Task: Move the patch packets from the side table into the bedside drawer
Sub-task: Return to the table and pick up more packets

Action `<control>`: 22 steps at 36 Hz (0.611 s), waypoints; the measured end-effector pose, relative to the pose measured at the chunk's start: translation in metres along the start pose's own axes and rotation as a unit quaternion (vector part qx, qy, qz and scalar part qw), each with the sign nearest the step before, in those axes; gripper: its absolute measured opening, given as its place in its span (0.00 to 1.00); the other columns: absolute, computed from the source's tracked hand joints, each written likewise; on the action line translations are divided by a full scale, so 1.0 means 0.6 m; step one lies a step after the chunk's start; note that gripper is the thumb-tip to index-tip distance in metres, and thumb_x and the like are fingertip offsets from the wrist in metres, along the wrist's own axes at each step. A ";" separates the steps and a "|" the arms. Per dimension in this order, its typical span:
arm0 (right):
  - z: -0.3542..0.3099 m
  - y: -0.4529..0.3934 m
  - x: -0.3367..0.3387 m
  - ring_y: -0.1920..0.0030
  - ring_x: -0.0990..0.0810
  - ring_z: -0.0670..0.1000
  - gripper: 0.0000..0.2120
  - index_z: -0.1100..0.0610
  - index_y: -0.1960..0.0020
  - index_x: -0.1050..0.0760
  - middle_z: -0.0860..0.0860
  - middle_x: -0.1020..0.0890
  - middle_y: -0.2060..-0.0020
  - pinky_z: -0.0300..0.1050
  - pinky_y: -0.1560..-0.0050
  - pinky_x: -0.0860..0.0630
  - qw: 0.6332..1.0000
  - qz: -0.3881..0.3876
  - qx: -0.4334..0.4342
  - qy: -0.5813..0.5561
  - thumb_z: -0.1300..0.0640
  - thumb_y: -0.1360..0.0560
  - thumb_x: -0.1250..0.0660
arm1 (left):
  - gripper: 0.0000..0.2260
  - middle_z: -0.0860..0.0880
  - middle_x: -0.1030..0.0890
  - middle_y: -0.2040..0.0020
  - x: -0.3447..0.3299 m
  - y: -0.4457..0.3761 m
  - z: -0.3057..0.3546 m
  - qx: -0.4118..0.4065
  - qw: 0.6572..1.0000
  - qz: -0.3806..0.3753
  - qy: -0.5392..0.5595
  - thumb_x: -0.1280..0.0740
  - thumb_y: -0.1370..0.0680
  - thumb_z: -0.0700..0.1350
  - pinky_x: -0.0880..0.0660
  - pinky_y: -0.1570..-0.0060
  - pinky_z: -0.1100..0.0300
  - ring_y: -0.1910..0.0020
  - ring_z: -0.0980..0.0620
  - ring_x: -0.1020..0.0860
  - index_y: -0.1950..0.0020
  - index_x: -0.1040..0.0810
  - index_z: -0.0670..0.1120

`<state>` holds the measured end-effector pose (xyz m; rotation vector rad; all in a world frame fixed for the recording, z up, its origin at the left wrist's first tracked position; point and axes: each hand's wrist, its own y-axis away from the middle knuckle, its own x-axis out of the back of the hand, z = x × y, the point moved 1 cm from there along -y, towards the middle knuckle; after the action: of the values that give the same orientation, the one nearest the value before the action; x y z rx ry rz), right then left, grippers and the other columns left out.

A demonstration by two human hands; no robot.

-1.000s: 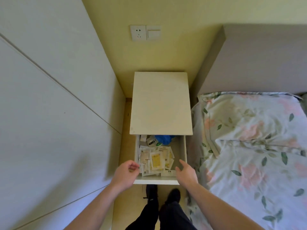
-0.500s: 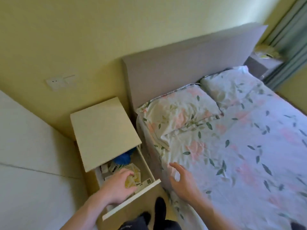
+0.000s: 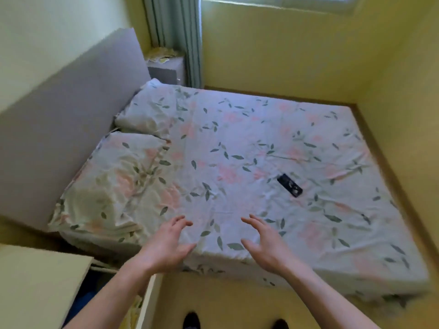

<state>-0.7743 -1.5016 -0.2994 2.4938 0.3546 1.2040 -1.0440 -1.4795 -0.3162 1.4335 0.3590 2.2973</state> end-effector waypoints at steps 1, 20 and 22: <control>0.027 0.015 0.022 0.22 0.42 0.46 0.26 0.41 0.24 0.38 0.42 0.42 0.21 0.48 0.23 0.43 1.000 0.016 -0.012 -0.006 0.47 0.20 0.36 | 0.26 0.57 0.41 0.21 -0.007 -0.011 0.038 -0.021 1.000 0.000 -0.007 0.35 0.22 0.62 0.40 0.24 0.55 0.23 0.54 0.39 0.25 0.34 0.59; 0.570 0.265 0.394 0.22 0.45 0.43 0.27 0.43 0.23 0.38 0.42 0.41 0.22 0.43 0.22 0.47 0.983 0.156 -0.082 -0.060 0.47 0.21 0.35 | 0.25 0.59 0.43 0.21 -0.248 -0.071 0.713 -0.194 0.979 -0.022 -0.049 0.36 0.22 0.64 0.37 0.25 0.53 0.24 0.54 0.37 0.27 0.35 0.62; 0.612 0.274 0.430 0.21 0.46 0.43 0.27 0.42 0.24 0.38 0.42 0.41 0.22 0.43 0.23 0.47 0.980 0.164 -0.080 -0.074 0.47 0.21 0.35 | 0.25 0.60 0.42 0.21 -0.268 -0.078 0.756 -0.200 0.978 -0.023 -0.055 0.36 0.22 0.64 0.36 0.26 0.54 0.25 0.54 0.37 0.27 0.35 0.62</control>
<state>-0.3150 -1.6293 -0.2626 2.5435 -0.1929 1.0999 -0.5642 -1.5122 -0.2645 1.3208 -0.0996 2.0898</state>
